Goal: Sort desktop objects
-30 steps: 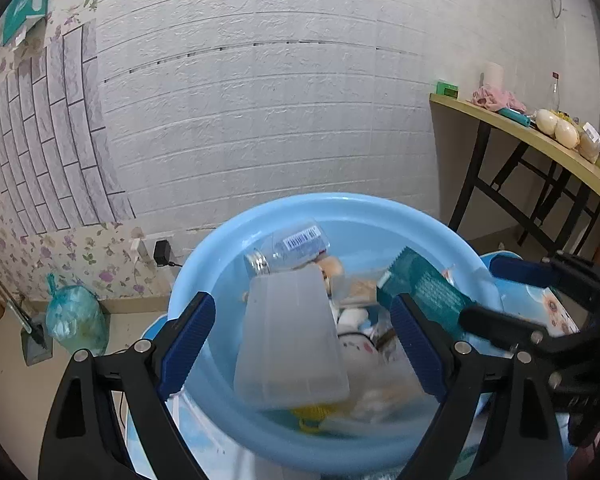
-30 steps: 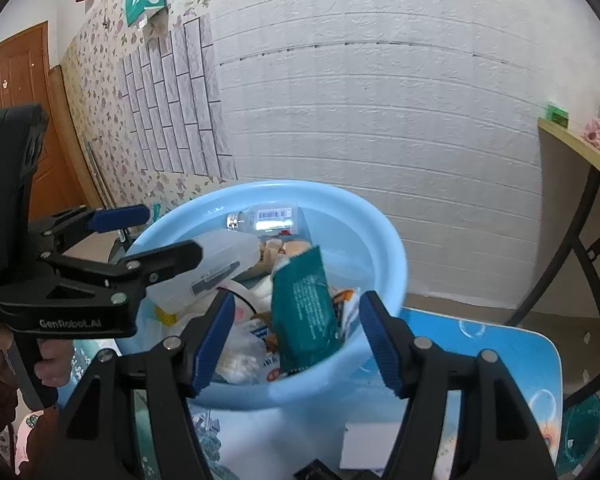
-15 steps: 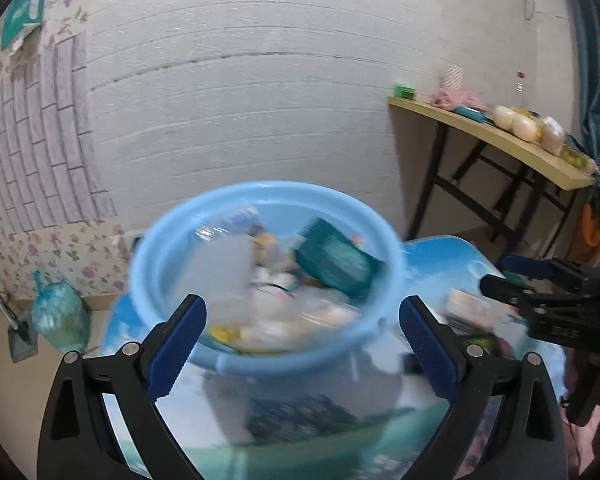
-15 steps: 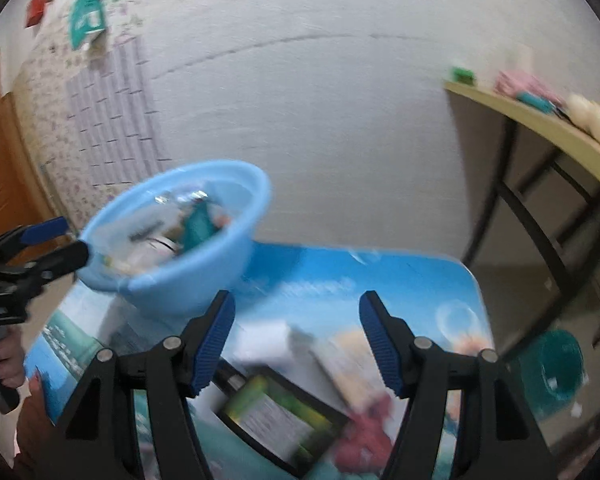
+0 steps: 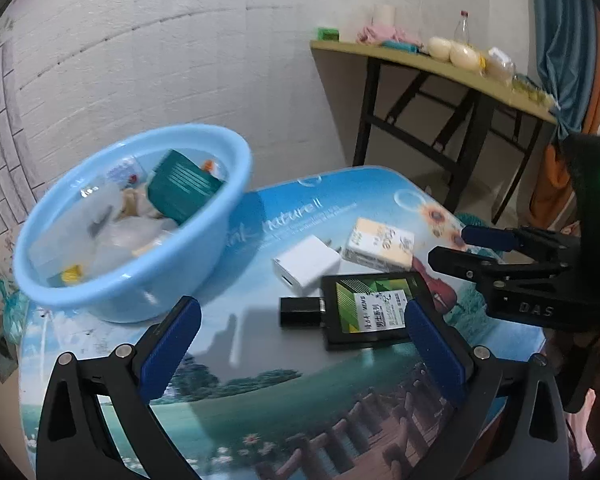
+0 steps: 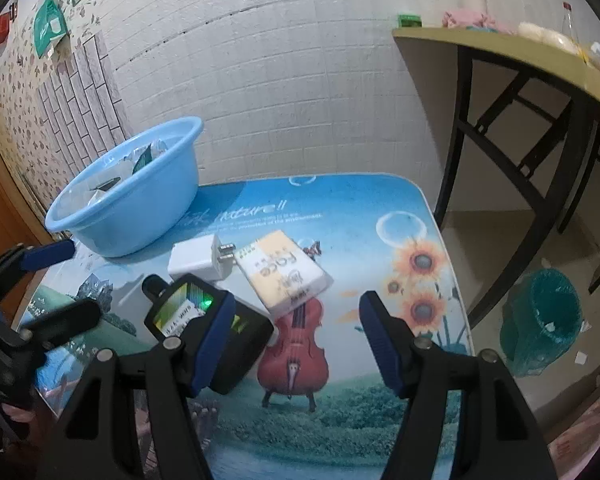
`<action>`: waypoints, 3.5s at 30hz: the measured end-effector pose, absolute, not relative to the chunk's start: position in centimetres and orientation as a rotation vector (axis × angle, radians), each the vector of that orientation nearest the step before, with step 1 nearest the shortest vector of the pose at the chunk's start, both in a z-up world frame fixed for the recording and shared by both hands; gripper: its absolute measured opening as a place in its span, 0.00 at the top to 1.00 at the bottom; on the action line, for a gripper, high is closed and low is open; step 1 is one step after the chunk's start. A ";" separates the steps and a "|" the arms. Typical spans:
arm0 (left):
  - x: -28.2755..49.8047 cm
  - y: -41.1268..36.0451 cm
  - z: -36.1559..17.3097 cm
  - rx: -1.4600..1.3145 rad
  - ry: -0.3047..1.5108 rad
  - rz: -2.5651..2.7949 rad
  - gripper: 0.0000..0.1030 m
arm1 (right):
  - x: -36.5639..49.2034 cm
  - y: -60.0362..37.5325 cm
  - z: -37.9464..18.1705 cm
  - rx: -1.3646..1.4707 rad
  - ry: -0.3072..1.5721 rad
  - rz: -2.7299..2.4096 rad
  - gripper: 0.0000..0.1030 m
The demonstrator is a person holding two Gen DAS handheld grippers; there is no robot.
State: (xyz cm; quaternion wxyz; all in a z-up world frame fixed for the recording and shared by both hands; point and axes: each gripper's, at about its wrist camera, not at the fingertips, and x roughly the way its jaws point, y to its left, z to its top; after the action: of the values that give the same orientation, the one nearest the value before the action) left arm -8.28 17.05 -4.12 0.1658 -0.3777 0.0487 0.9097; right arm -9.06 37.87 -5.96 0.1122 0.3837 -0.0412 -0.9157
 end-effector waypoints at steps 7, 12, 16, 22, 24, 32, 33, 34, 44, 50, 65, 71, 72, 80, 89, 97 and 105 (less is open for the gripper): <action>-9.6 19.5 -6.8 -1.168 0.143 2.530 0.01 | -9.9 39.5 -7.1 1.149 -0.133 -2.682 0.38; -9.6 21.5 -7.7 -1.214 0.157 2.476 0.01 | -10.4 40.3 -7.4 1.146 -0.165 -2.677 0.38; -9.4 22.5 -8.6 -1.223 0.161 2.494 0.00 | -10.9 40.3 -7.5 1.130 -0.158 -2.654 0.38; -10.0 23.7 -9.1 -1.291 0.185 2.492 0.00 | -12.3 39.2 -8.0 1.132 -0.114 -2.574 0.31; -10.4 23.7 -9.4 -1.336 0.150 2.455 0.00 | -12.8 38.9 -8.1 1.139 -0.103 -2.555 0.31; -10.9 23.0 -9.3 -1.295 0.170 2.443 0.13 | -14.2 37.7 -8.6 1.202 -0.041 -2.448 0.31; -10.8 22.8 -9.3 -1.294 0.172 2.443 0.13 | -14.3 37.6 -8.7 1.202 -0.028 -2.455 0.31; -10.8 22.5 -9.2 -1.296 0.173 2.445 0.13 | -14.5 37.5 -8.7 1.208 -0.005 -2.463 0.31; -8.5 18.3 -8.9 -1.340 0.150 2.510 0.13 | -12.8 36.6 -8.5 1.193 0.011 -2.440 0.53; -6.8 13.2 -8.7 -1.392 0.067 2.597 0.13 | -10.2 35.6 -8.3 1.236 0.029 -2.460 0.53; -1.3 2.4 -8.6 -1.417 -0.168 2.819 0.13 | -4.4 29.2 -7.7 1.287 0.111 -2.504 0.53; -0.1 1.4 -9.3 -1.415 -0.167 2.838 0.13 | -3.6 28.3 -7.9 1.312 0.118 -2.505 0.53; -0.2 1.2 -9.4 -1.416 -0.176 2.837 0.13 | -3.5 28.3 -7.9 1.313 0.121 -2.507 0.53; 0.1 1.6 -9.7 -1.370 -0.127 2.877 0.11 | -3.0 27.9 -8.3 1.322 0.131 -2.504 0.51; -0.2 2.3 -10.1 -1.382 -0.072 2.870 0.01 | -3.7 27.6 -8.7 1.287 0.124 -2.506 0.49; -0.4 2.5 -10.1 -1.381 -0.070 2.873 0.00 | -3.0 26.9 -9.4 1.193 0.175 -2.535 0.24; -0.3 2.4 -10.2 -1.373 -0.072 2.879 0.00 | -3.0 26.9 -10.0 1.185 0.169 -2.568 0.00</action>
State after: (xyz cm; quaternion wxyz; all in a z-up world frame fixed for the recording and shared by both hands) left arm -0.35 2.45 -10.22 -0.0246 -0.4302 -0.0225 0.9021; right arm -2.98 26.91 -10.02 0.1536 0.4133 0.0591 -0.8956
